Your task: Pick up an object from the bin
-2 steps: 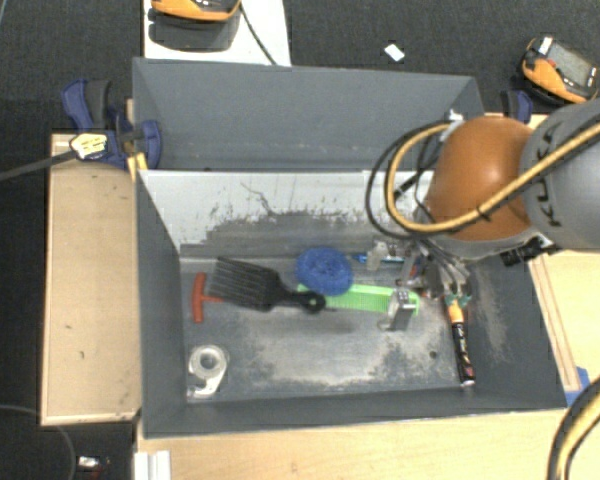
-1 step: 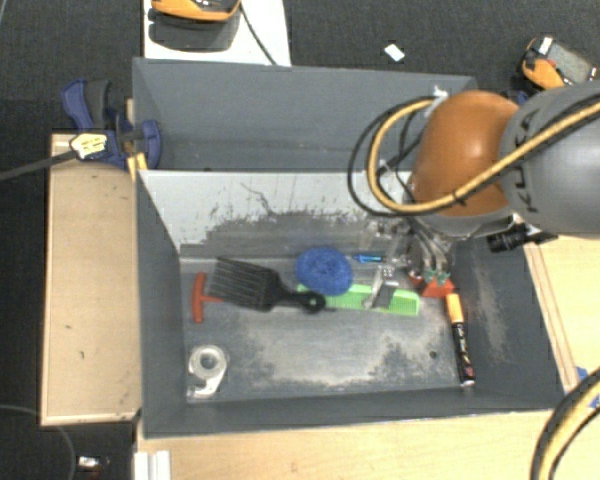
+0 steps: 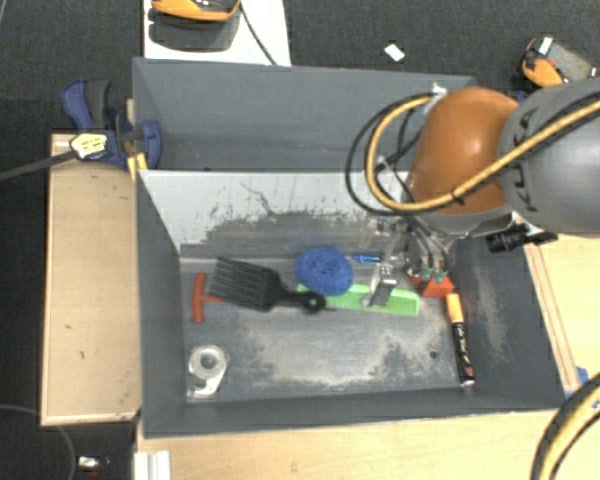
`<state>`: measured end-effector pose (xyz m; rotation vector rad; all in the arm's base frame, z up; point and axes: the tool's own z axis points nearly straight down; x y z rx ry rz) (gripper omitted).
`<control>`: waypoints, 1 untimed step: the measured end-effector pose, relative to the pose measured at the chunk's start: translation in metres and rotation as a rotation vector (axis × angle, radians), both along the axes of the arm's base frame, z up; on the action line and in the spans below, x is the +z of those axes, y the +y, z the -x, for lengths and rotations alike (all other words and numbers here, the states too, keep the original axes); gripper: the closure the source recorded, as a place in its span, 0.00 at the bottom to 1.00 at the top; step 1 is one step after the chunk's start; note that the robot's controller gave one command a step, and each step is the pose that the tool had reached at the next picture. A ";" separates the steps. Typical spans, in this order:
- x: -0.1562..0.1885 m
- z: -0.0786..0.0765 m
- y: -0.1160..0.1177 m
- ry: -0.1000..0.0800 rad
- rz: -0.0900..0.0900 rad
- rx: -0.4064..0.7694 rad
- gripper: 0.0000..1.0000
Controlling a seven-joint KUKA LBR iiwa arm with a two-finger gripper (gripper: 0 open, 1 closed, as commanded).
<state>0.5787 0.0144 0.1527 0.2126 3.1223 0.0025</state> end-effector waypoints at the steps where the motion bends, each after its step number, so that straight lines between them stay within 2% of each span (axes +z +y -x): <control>1: -0.086 -0.008 0.002 -0.002 -0.002 -0.066 0.00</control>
Offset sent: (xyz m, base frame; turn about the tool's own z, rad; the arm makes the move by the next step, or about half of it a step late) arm 0.0047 0.0264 -0.0827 0.2873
